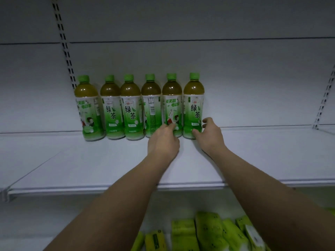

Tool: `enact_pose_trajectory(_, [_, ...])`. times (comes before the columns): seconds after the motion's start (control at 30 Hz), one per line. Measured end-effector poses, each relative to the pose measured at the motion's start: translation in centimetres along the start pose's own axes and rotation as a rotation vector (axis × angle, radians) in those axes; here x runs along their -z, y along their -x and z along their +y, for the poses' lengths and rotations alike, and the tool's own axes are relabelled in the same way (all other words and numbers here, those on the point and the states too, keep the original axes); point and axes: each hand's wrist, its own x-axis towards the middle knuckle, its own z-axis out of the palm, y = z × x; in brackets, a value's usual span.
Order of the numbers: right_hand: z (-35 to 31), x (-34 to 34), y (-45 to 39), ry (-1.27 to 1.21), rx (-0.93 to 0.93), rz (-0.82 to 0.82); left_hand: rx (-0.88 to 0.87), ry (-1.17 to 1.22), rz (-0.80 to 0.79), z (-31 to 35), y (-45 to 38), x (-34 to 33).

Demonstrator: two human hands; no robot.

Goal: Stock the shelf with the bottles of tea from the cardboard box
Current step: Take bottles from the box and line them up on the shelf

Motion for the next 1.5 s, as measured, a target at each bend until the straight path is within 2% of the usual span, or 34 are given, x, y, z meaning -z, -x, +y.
enact_pose_trajectory(0.17, [-1.4, 1.9, 3.7, 0.126, 0.005, -0.196, 0.107, 0.037, -0.117, -1.0, 3.6, 3.4])
enact_pose_trajectory(0.33, [-3.8, 3.4, 7.7, 0.162, 0.083, -0.318, 0.123, -0.024, -0.086, -2.5, 8.1, 7.0])
enact_pose_trajectory(0.53, [-7.2, 4.7, 14.1, 0.089, 0.210, -0.300, 0.127, 0.138, -0.059, -3.2, 13.8, 11.7])
enact_pose_trajectory(0.67, [-5.4, 3.8, 19.9, -0.088, 0.213, -0.262, 0.144, 0.242, -0.095, -5.0, 20.1, 12.4])
enact_pose_trajectory(0.8, [-0.4, -0.8, 26.8, -0.180, 0.093, -0.358, 0.328, 0.287, -0.205, -8.5, 26.8, 8.6])
enact_pose_trajectory(0.97, [7.2, -7.1, 34.9, -0.116, -0.155, -0.528, 0.568, 0.260, -0.354, -13.0, 36.4, 1.4])
enact_pose_trajectory(1.17, [15.6, -8.4, 42.0, 0.090, -0.420, -0.927, 0.733, 0.098, -0.607, -18.8, 48.5, -3.8])
enact_pose_trajectory(1.3, [19.8, -8.2, 44.0, 0.154, -0.518, -1.040, 0.780, 0.056, -0.734, -20.6, 51.2, -5.7])
enact_pose_trajectory(1.5, [24.0, -10.8, 46.7, 0.261, -0.597, -1.122, 0.708, 0.043, -0.912, -21.1, 52.4, -8.5])
